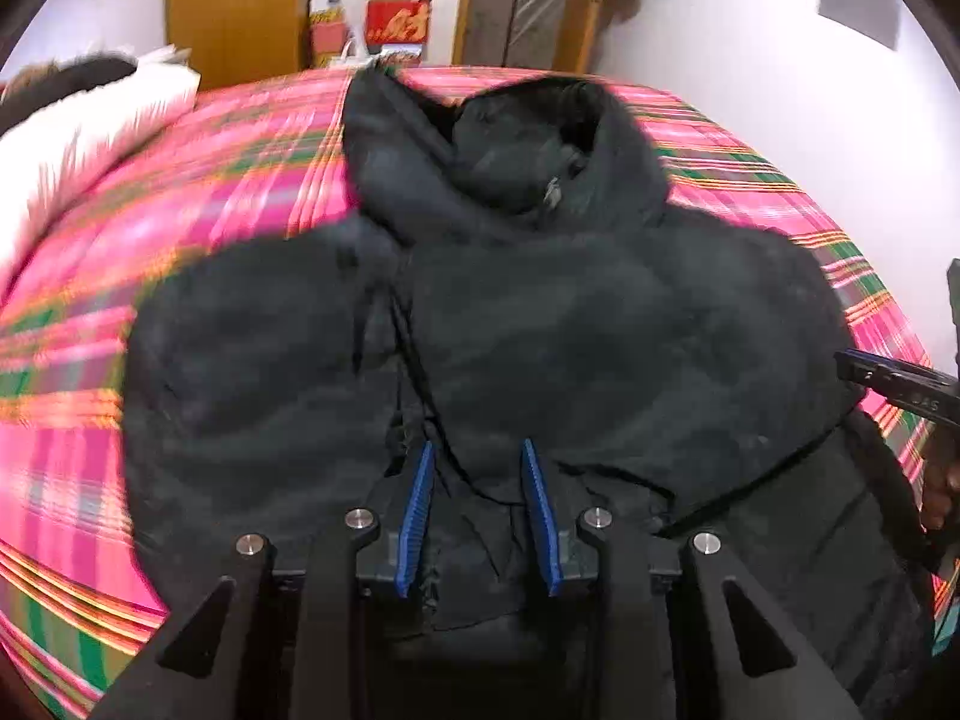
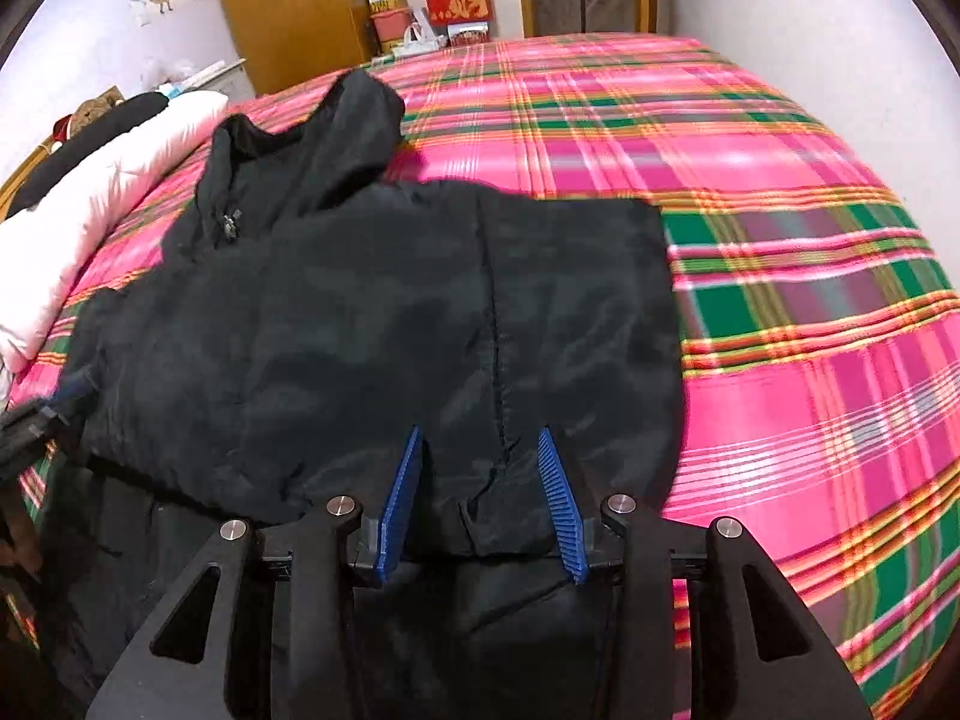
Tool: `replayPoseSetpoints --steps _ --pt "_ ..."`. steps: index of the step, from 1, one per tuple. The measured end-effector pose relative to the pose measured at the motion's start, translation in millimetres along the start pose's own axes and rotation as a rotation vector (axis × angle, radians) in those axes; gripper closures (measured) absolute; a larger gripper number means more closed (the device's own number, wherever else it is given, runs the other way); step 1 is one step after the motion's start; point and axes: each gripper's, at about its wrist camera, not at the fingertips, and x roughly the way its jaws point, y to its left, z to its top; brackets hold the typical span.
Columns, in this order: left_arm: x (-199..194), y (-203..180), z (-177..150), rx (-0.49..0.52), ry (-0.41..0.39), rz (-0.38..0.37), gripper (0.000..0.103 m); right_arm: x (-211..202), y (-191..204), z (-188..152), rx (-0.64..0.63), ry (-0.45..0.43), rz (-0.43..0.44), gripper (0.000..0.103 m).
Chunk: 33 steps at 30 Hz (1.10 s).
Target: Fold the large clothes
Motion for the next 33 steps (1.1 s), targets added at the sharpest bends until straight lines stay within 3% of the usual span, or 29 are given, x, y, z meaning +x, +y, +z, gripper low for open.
replayPoseSetpoints --steps 9,12,21,26,33 --pt "0 5 4 -0.028 -0.002 -0.002 0.069 10 4 1 0.000 0.007 -0.018 0.061" --pt "-13 6 6 -0.051 0.015 0.016 0.069 -9 10 2 0.006 0.009 -0.046 0.061" --pt "-88 13 16 -0.086 -0.071 0.027 0.069 -73 51 10 0.004 -0.070 0.046 0.049" --pt "-88 14 46 -0.057 -0.087 0.020 0.059 -67 76 38 -0.029 -0.081 0.053 0.049" --pt "-44 11 107 0.000 -0.093 0.038 0.058 -31 94 97 -0.045 -0.100 0.048 0.049"
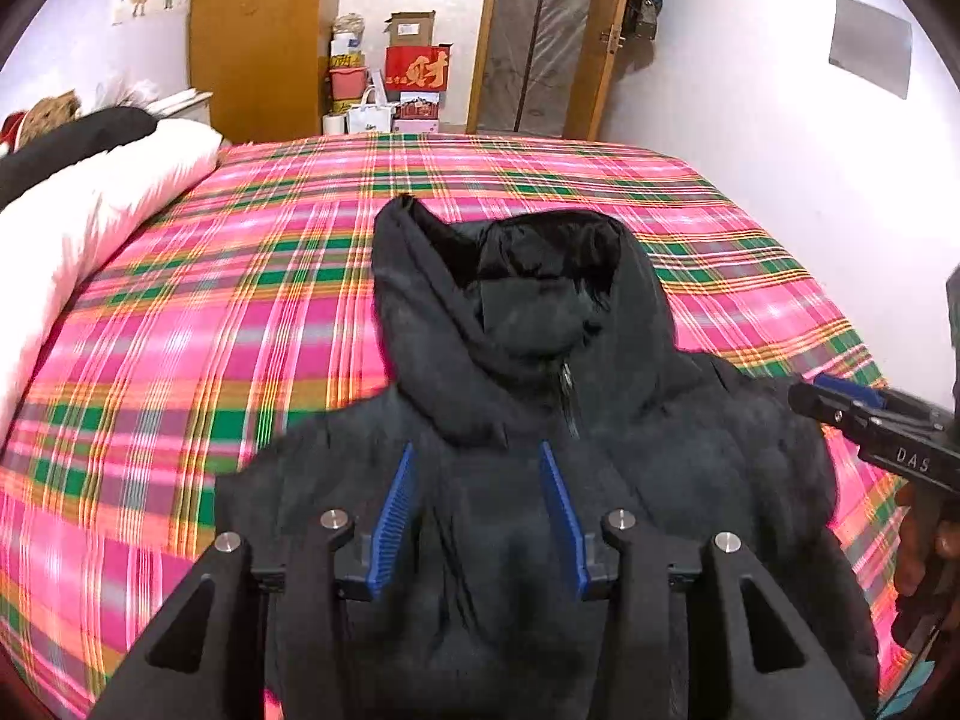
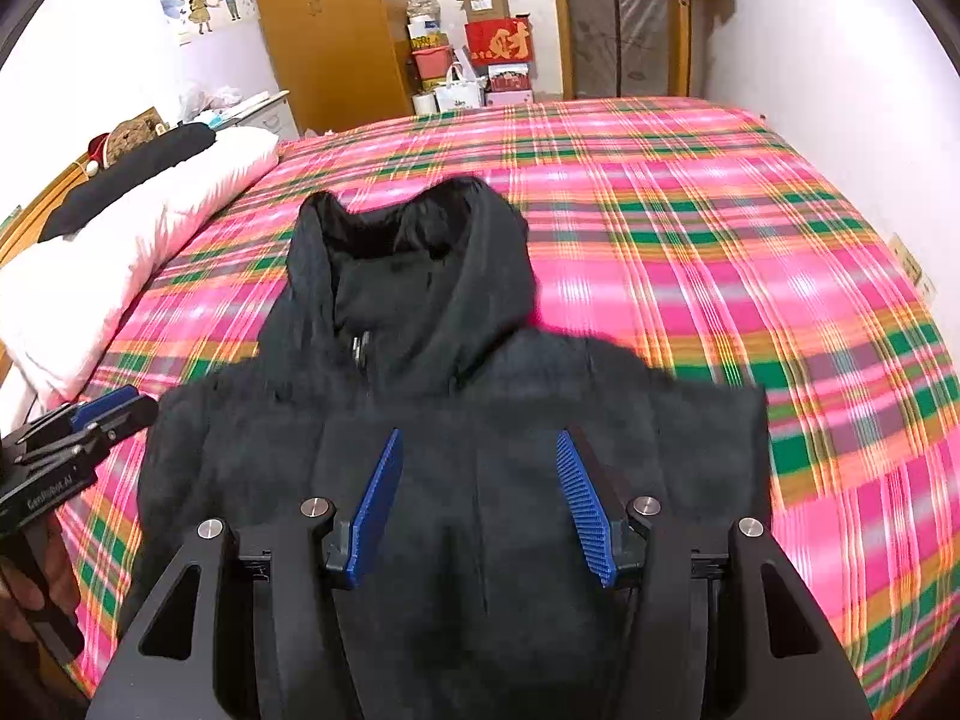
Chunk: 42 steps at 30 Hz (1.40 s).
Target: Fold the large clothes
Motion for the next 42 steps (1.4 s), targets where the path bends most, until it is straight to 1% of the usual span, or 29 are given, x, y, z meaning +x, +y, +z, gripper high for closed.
replayPoseSetpoints --steps 4,6,11,15,18,19,20,21,22,24,26,30,34,36,38,42 --pt "39 2 33 -0.001 0.018 0.012 0.058 39 -3 38 0.017 0.021 -0.003 0.049" --pt "59 4 49 -0.005 0.028 0.018 0.058 60 -4 57 0.015 0.026 -0.026 0.049" --pt "115 14 84 -0.048 0.060 0.053 0.058 105 -6 93 0.027 0.038 -0.037 0.049" --pt "157 21 95 -0.080 0.096 0.100 0.058 139 -6 115 0.028 0.052 -0.060 0.049" --pt "180 28 96 -0.095 0.112 0.148 0.058 160 -8 124 0.020 0.074 -0.093 0.049" --pt "186 31 96 -0.096 0.119 0.158 0.060 166 -8 126 0.015 0.086 -0.102 0.049" --pt "189 32 95 -0.098 0.114 0.156 0.072 170 -7 128 0.010 0.095 -0.104 0.058" --pt "191 33 95 -0.097 0.112 0.153 0.080 173 -6 128 0.002 0.103 -0.098 0.083" --pt "191 34 95 -0.097 0.109 0.137 0.097 172 -5 128 -0.007 0.105 -0.097 0.087" --pt "181 33 93 -0.097 0.081 0.113 0.098 161 -1 124 -0.040 0.075 -0.093 0.093" --pt "163 33 94 -0.104 0.040 0.090 0.099 145 -1 120 -0.035 0.048 -0.069 0.094" --pt "109 35 92 -0.136 -0.047 0.032 0.100 96 -2 109 -0.008 -0.015 -0.022 0.095" --pt "56 33 83 -0.145 -0.115 -0.009 0.100 43 -4 87 0.021 -0.073 0.011 0.095" --pt "26 31 70 -0.159 -0.150 -0.040 0.100 13 -2 69 0.022 -0.103 0.030 0.095" --pt "2 28 55 -0.169 -0.170 -0.059 0.100 -7 2 53 0.017 -0.115 0.043 0.095" --pt "-32 20 18 -0.169 -0.172 -0.080 0.100 -32 8 17 0.019 -0.106 0.056 0.095"
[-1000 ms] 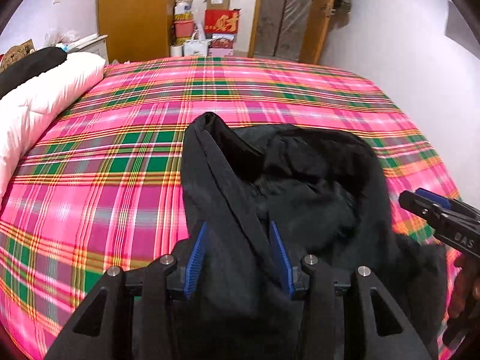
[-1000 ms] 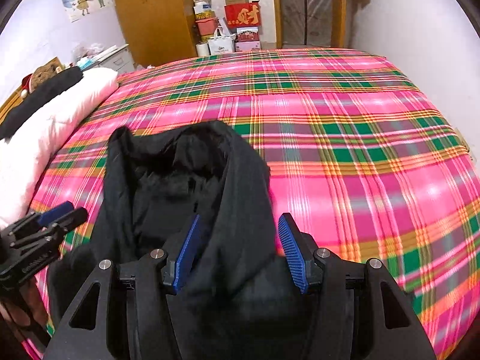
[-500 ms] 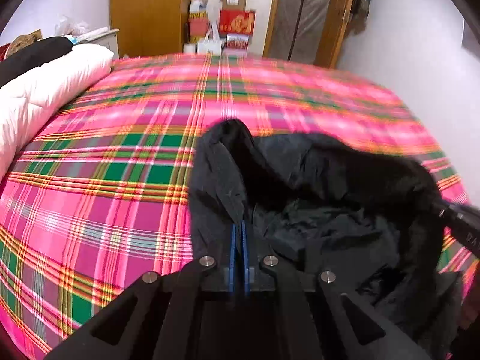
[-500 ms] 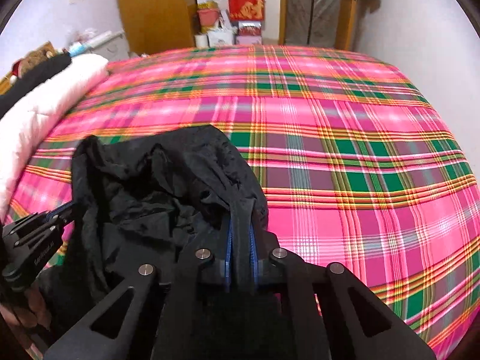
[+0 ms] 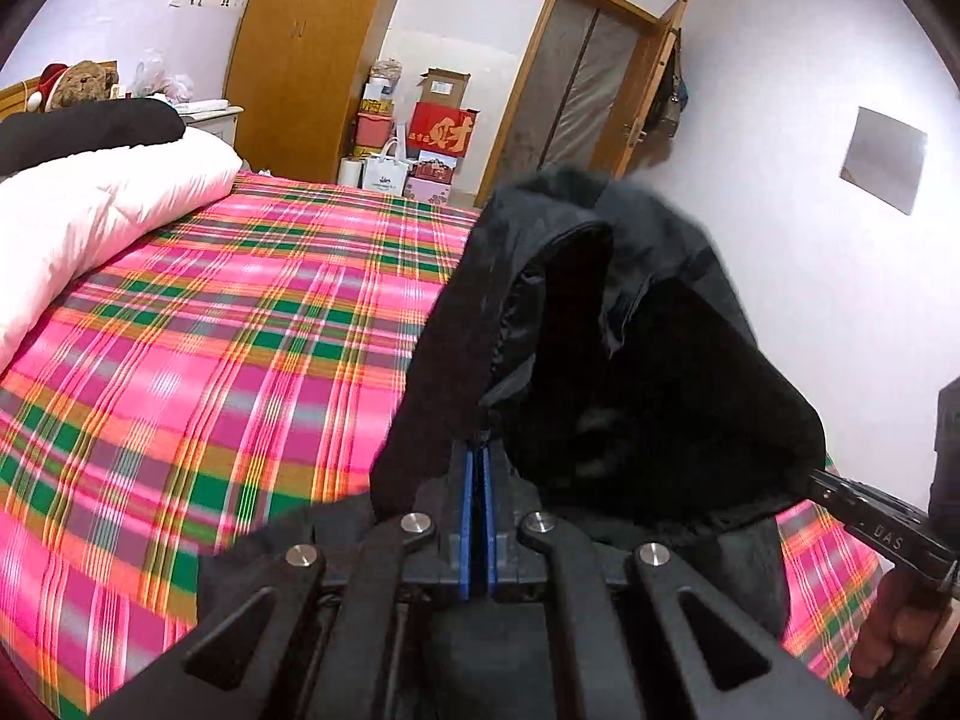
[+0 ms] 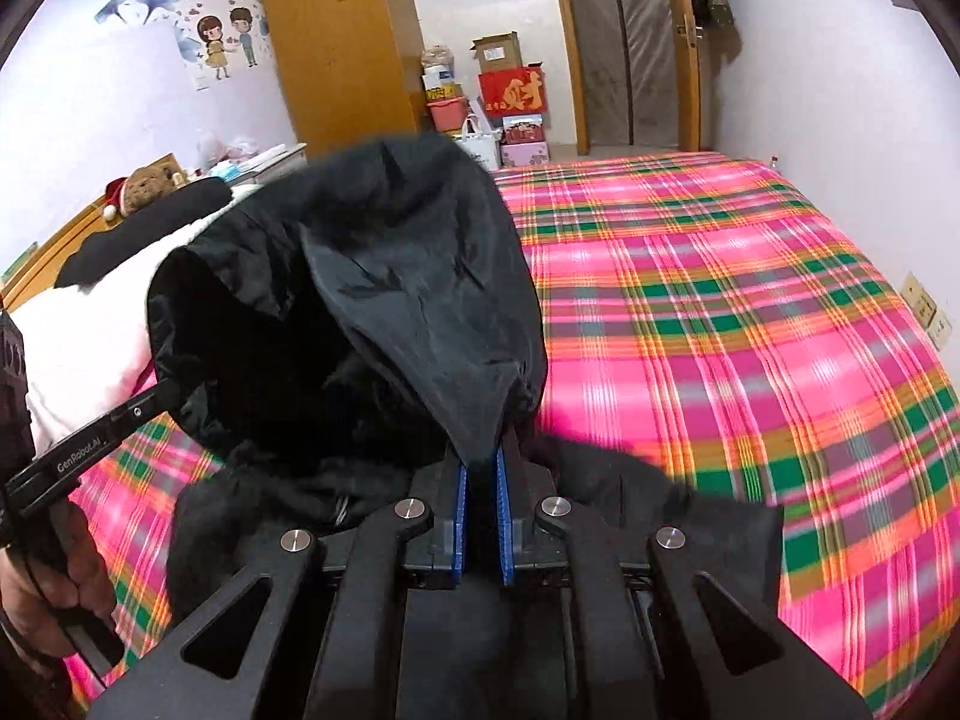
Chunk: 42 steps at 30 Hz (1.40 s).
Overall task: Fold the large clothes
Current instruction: 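Fold the hood down toward the hem with both tools and lower it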
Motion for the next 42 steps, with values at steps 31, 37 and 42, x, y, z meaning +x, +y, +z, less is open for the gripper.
replayPoseSetpoints --steps 31,37,42 --pt "-97 35 -129 -0.105 0.158 0.074 0.098 -66 9 -128 -0.066 0.059 -0.089 0.065" --pt "-76 -7 -98 -0.009 0.119 0.013 0.092 -64 29 -109 -0.086 -0.011 -0.033 0.052" --pt "-31 -23 -107 0.066 0.181 0.002 0.091 -33 40 -109 -0.099 0.021 0.010 0.053"
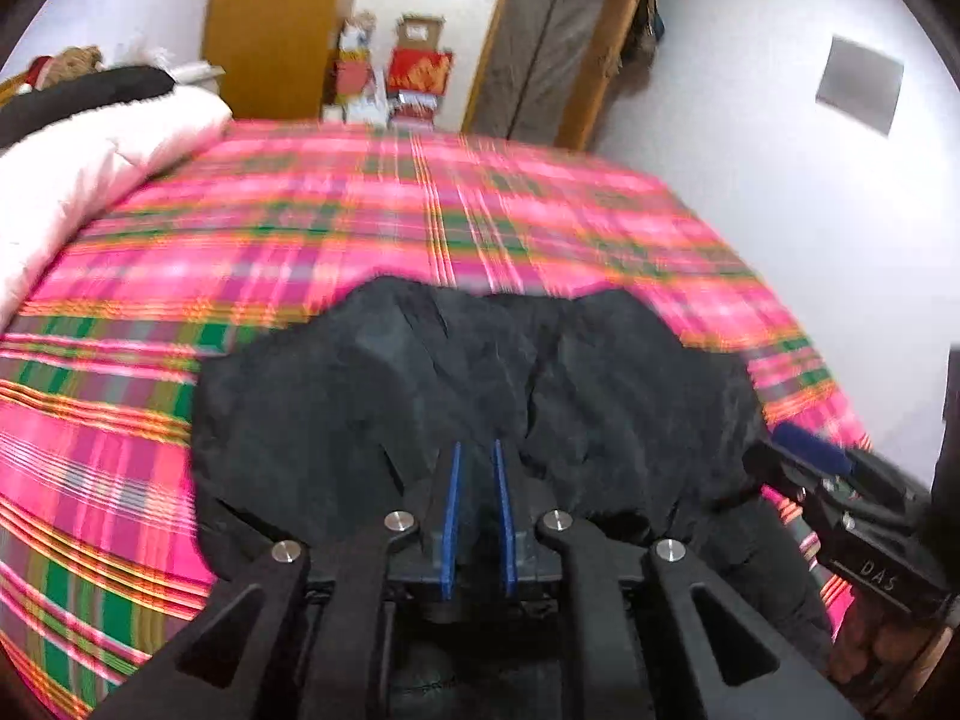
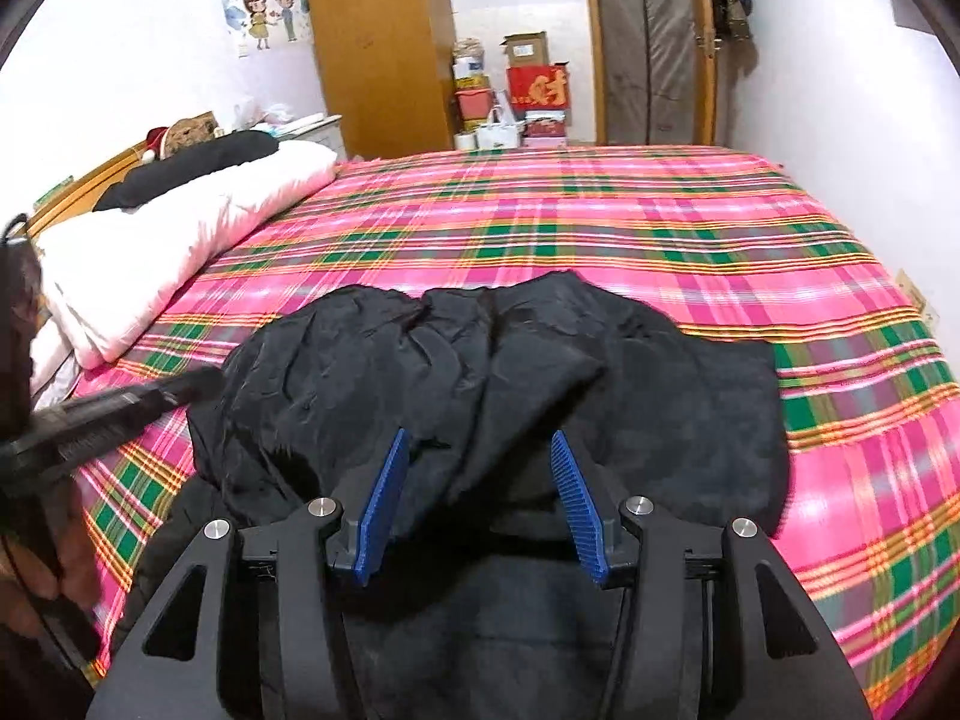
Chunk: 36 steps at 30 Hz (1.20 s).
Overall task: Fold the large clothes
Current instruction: 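Fold the hood down toward the hem with both tools and lower it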
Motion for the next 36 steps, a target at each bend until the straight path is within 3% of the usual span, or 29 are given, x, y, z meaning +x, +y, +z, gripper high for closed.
replayPoseSetpoints --steps 3,6,9,13,19,23,27,28,29,30,36 --pt "25 8 -30 -0.002 0.080 0.003 0.091 32 -1 -28 -0.001 0.112 -0.001 0.053" --pt "34 15 -59 -0.001 0.095 -0.004 0.091 58 -6 -64 0.016 0.225 -0.008 0.053" --pt "36 18 -69 0.004 0.079 -0.004 0.091 63 -6 -80 0.010 0.232 -0.032 0.053" --pt "41 24 -68 -0.012 0.078 -0.030 0.091 42 -5 -69 0.037 0.199 -0.032 0.053" --pt "46 28 -70 -0.047 0.090 -0.026 0.091 -3 -8 -31 0.082 0.060 -0.031 0.053" --pt "49 22 -67 -0.019 0.121 -0.007 0.091 22 -16 -9 0.141 0.098 0.004 0.053" --pt "53 27 -60 -0.050 0.145 -0.043 0.091 58 -25 -9 0.239 0.173 0.031 0.054" --pt "54 30 -58 -0.057 0.149 -0.052 0.091 60 -23 -9 0.239 0.168 0.023 0.060" --pt "54 31 -57 -0.061 0.153 -0.058 0.091 59 -19 -9 0.219 0.163 0.016 0.087" --pt "54 31 -57 -0.061 0.157 -0.061 0.091 58 -13 -10 0.187 0.163 -0.005 0.095" --pt "48 31 -48 -0.044 0.154 -0.049 0.091 59 -1 -34 0.095 0.184 -0.099 0.099"
